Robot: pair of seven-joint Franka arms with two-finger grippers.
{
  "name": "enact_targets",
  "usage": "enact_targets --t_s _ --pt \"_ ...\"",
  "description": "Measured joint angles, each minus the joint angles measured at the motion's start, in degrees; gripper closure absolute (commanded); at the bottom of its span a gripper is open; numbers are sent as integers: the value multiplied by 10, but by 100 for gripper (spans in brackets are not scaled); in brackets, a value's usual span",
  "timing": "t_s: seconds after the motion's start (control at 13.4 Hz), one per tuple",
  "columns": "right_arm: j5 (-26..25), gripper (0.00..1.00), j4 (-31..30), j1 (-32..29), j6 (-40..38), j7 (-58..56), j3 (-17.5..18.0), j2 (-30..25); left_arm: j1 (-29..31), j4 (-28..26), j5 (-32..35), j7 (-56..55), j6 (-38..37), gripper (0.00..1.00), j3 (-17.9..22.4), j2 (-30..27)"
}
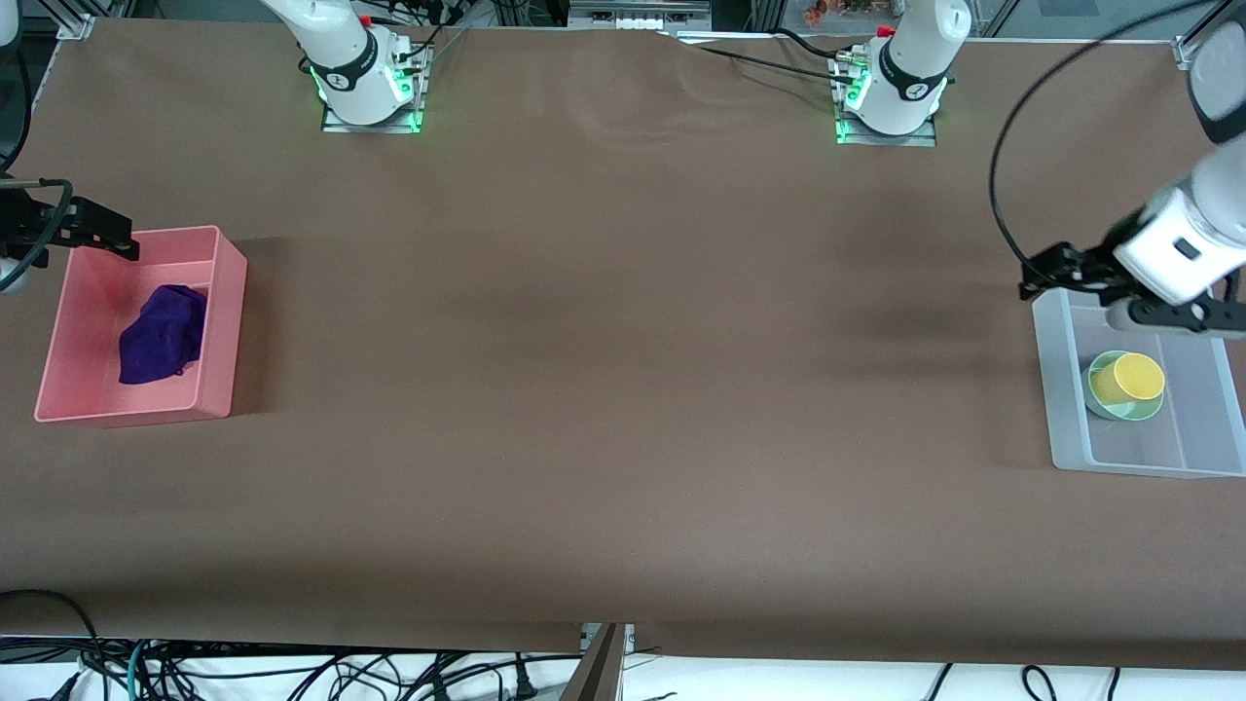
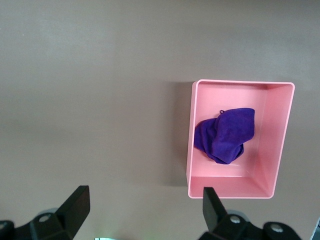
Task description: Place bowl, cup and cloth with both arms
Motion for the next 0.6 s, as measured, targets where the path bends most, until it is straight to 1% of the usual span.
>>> enact_targets --t_s 0.22,0.37,0.6 --pt "0 0 0 -1 0 0 0 0 -3 -11 0 -13 -5 0 -24 -31" --pt "0 0 0 -3 0 0 0 0 9 -26 0 -13 -5 0 -27 -43" --pt "0 0 0 -4 0 0 0 0 27 -32 0 -12 -5 0 -30 -52"
